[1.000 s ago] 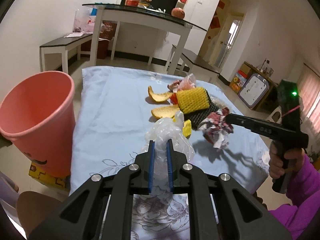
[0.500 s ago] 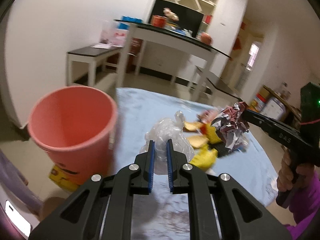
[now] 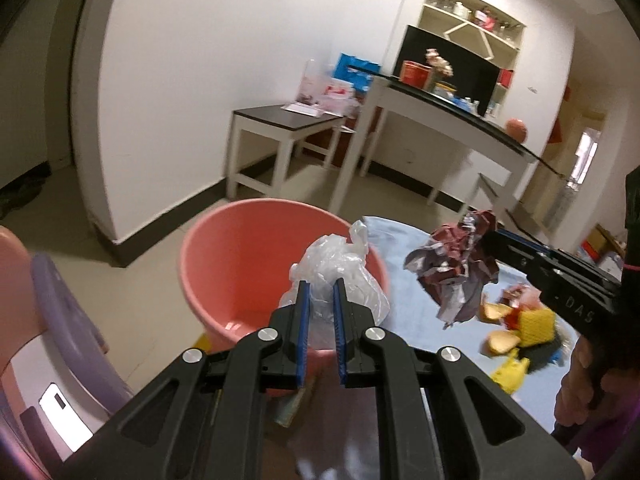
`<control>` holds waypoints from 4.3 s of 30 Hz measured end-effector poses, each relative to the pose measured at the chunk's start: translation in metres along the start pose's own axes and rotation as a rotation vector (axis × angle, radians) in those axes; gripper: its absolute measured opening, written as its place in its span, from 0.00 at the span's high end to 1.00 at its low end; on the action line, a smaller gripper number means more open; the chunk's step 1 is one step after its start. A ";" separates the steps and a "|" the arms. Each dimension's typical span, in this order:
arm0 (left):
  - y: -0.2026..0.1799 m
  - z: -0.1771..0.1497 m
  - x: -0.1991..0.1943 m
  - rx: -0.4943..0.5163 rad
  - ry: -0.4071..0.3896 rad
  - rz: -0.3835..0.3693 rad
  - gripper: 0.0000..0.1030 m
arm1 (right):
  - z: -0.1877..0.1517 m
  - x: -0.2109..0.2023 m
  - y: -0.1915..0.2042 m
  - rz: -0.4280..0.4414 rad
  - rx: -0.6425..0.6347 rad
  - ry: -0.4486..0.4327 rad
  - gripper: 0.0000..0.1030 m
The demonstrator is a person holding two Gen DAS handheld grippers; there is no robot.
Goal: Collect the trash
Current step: 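Carry both items to the pink bucket and open both tools to drop them, then return to the table and grasp the yellow plastic bag with the left tool, then grasp the clear bubble wrap with the right tool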
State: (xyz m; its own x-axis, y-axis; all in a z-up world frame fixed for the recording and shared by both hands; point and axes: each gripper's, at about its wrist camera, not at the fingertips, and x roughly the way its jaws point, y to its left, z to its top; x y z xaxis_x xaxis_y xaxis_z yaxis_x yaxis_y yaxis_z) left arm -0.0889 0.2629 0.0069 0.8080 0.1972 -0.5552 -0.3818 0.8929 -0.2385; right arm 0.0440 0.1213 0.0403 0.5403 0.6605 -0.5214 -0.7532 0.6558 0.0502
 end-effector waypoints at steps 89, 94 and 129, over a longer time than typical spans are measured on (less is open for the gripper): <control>-0.200 -0.081 0.056 0.459 0.383 -0.451 0.65 | -0.145 -0.152 -0.224 -0.450 0.474 0.133 0.49; -0.221 -0.099 0.060 0.610 0.395 -0.439 0.65 | -0.164 -0.166 -0.243 -0.489 0.525 0.134 0.47; -0.209 -0.084 0.045 0.551 0.325 -0.546 0.88 | -0.194 -0.147 -0.286 -0.482 0.602 0.187 0.81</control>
State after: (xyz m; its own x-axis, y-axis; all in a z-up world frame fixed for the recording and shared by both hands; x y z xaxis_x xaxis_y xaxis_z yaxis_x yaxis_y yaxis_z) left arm -0.0108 0.0513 -0.0356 0.6142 -0.3707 -0.6966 0.3669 0.9157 -0.1638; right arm 0.1072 -0.2346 -0.0621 0.6431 0.2161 -0.7346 -0.0912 0.9741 0.2068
